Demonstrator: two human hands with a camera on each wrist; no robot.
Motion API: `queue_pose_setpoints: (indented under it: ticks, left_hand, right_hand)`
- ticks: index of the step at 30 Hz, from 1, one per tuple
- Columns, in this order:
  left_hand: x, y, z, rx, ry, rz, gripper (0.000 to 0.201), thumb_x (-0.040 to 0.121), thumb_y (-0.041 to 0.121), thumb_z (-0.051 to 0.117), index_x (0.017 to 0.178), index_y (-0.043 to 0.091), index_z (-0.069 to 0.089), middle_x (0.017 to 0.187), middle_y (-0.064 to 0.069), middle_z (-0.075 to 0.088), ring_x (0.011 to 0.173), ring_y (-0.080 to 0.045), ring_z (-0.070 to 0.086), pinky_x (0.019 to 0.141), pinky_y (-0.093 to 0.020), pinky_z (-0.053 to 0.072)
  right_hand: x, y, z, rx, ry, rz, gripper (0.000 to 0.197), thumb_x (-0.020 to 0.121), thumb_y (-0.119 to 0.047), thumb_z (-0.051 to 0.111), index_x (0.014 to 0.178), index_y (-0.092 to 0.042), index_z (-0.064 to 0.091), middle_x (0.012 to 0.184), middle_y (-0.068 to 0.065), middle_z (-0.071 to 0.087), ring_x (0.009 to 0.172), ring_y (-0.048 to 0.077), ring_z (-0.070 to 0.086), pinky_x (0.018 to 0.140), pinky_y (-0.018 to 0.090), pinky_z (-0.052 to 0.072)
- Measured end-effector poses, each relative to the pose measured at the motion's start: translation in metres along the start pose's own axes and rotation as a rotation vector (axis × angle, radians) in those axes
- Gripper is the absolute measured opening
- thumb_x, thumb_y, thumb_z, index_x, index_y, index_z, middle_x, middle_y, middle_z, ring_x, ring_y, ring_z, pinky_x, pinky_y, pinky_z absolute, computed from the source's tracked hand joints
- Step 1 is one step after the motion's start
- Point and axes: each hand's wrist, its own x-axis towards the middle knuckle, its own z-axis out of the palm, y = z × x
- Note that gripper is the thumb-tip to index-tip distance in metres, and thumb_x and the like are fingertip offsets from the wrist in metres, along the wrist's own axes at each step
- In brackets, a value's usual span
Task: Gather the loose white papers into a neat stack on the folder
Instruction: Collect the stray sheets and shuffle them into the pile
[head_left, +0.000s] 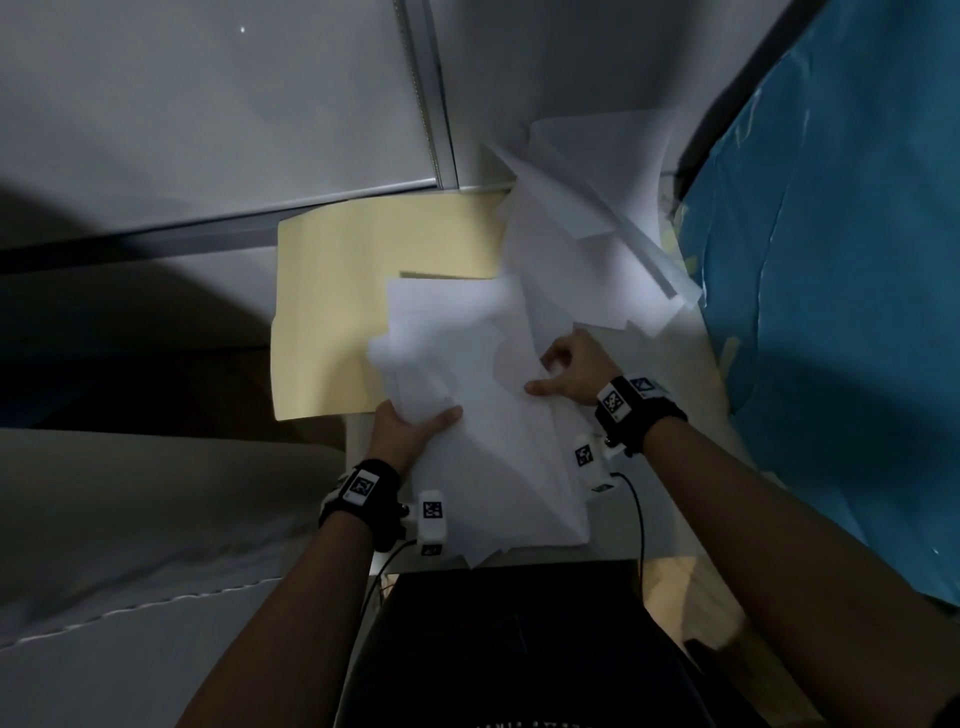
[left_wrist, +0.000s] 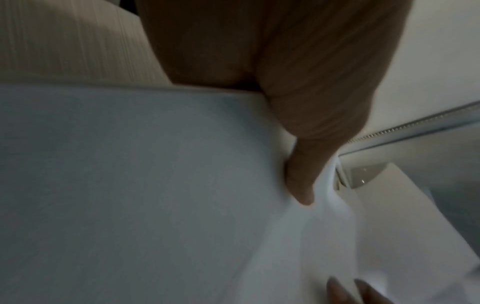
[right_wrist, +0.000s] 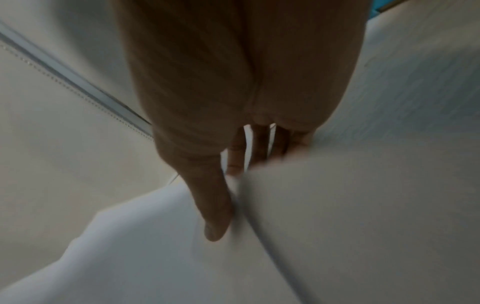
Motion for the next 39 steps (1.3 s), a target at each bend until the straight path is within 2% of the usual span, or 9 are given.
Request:
queue_pose_setpoints:
  ticks: [5,10,14,18,23,26,30,34,39]
  left_hand:
    - [-0.014,0.023,0.007,-0.037,-0.105,0.044,0.038,0.071,0.003,0.093,0.104,0.012,0.076,0.105,-0.005,0.082,0.101,-0.029,0.078,0.085,-0.049,0.064]
    - [-0.02,0.069,0.002,-0.081,-0.313,0.171,0.055,0.074,-0.008,0.086,0.124,-0.007,0.066,0.12,-0.026,0.074,0.108,-0.041,0.073,0.094,-0.057,0.06]
    - [-0.03,0.102,0.011,-0.075,-0.229,0.312,0.056,0.074,-0.016,0.084,0.126,-0.005,0.066,0.123,-0.022,0.074,0.108,-0.031,0.073,0.098,-0.049,0.06]
    - [-0.039,0.123,0.025,-0.008,0.023,0.483,0.059,0.074,0.001,0.093,0.125,0.01,0.065,0.119,0.004,0.075,0.109,0.003,0.071,0.091,-0.013,0.053]
    - [-0.054,0.137,0.036,0.087,0.18,0.658,0.042,0.082,0.02,0.091,0.115,0.008,0.068,0.113,0.004,0.073,0.102,0.018,0.065,0.092,0.0,0.043]
    - [-0.056,0.128,0.04,0.1,0.192,0.64,0.043,0.076,0.018,0.095,0.11,0.011,0.069,0.105,0.015,0.069,0.094,0.028,0.06,0.085,0.004,0.042]
    - [-0.044,0.116,0.039,0.024,0.128,0.532,0.06,0.066,0.011,0.1,0.111,0.023,0.062,0.106,0.021,0.067,0.093,0.022,0.065,0.08,-0.006,0.052]
    - [-0.031,0.111,0.047,0.02,0.14,0.47,0.053,0.069,0.014,0.099,0.113,0.017,0.068,0.107,0.021,0.069,0.093,0.02,0.066,0.087,-0.013,0.055]
    - [-0.028,0.108,0.045,-0.052,0.195,0.521,0.058,0.072,0.008,0.097,0.121,0.003,0.067,0.114,0.005,0.075,0.105,0.003,0.071,0.088,-0.014,0.055]
  right_hand:
    - [-0.016,-0.007,-0.012,0.321,0.148,0.037,0.087,0.049,-0.054,0.101,0.114,-0.019,0.053,0.11,0.0,0.064,0.095,0.017,0.066,0.077,0.035,0.059]
    - [-0.033,-0.017,-0.049,0.632,0.006,-0.124,0.078,0.067,-0.017,0.096,0.136,-0.012,0.06,0.128,0.006,0.072,0.118,0.023,0.069,0.1,0.045,0.058]
    - [-0.05,-0.042,-0.061,0.814,-0.031,-0.199,0.066,0.077,0.009,0.084,0.136,-0.004,0.059,0.127,0.017,0.072,0.117,0.034,0.07,0.095,0.055,0.058]
    - [-0.062,-0.078,-0.067,0.782,0.142,-0.262,0.05,0.079,0.005,0.086,0.124,0.0,0.065,0.119,0.012,0.076,0.11,0.024,0.074,0.091,0.04,0.06]
    - [-0.079,-0.105,-0.074,0.558,0.393,-0.45,0.059,0.074,-0.009,0.093,0.121,-0.018,0.061,0.12,-0.007,0.068,0.107,-0.019,0.06,0.092,0.006,0.047]
    - [-0.081,-0.095,-0.074,0.446,0.351,-0.466,0.07,0.067,-0.016,0.098,0.124,-0.022,0.058,0.12,-0.014,0.063,0.107,-0.024,0.055,0.091,0.0,0.043]
    - [-0.071,-0.075,-0.071,0.459,0.236,-0.42,0.07,0.059,-0.013,0.101,0.111,-0.038,0.062,0.108,-0.022,0.069,0.104,-0.012,0.065,0.084,0.013,0.055]
    - [-0.058,-0.077,-0.059,0.423,0.22,-0.375,0.066,0.058,-0.023,0.103,0.116,-0.021,0.07,0.115,-0.005,0.074,0.11,0.006,0.07,0.09,0.036,0.062]
    - [-0.065,-0.084,-0.059,0.532,0.33,-0.343,0.058,0.06,-0.023,0.102,0.106,-0.031,0.067,0.109,-0.012,0.073,0.1,-0.007,0.068,0.084,0.019,0.059]
